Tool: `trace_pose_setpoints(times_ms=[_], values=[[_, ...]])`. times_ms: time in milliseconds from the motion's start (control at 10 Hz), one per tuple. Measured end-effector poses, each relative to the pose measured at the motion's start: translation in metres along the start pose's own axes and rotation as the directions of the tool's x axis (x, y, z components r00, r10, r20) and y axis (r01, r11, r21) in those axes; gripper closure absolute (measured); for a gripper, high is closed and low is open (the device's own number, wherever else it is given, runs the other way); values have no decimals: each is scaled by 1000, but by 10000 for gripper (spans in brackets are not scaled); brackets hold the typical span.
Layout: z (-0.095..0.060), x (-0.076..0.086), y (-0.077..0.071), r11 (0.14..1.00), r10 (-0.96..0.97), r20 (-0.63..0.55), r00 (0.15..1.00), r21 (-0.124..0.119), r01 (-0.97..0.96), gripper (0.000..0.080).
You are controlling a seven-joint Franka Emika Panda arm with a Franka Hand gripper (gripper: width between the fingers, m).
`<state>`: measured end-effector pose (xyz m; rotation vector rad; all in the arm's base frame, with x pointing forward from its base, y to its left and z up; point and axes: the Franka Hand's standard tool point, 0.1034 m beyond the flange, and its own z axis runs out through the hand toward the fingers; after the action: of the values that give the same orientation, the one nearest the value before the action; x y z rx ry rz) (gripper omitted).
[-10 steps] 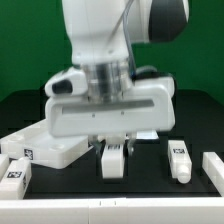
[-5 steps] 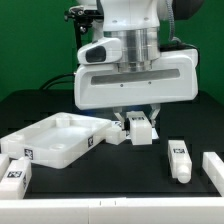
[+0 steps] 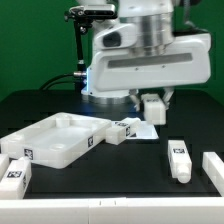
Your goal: Assemble desk
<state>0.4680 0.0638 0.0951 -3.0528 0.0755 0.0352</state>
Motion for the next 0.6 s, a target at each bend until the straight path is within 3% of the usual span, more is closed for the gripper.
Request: trace_pose_setpoints(times_ms=[400,500,600], values=[[3,-1,2,1000,-8,6,1000,0,8,518],[14,-15,-6,1000,19,-11,1000,-5,-19,518],[31,-45,-16,1000,24,-3,1000,-14,-24,518]])
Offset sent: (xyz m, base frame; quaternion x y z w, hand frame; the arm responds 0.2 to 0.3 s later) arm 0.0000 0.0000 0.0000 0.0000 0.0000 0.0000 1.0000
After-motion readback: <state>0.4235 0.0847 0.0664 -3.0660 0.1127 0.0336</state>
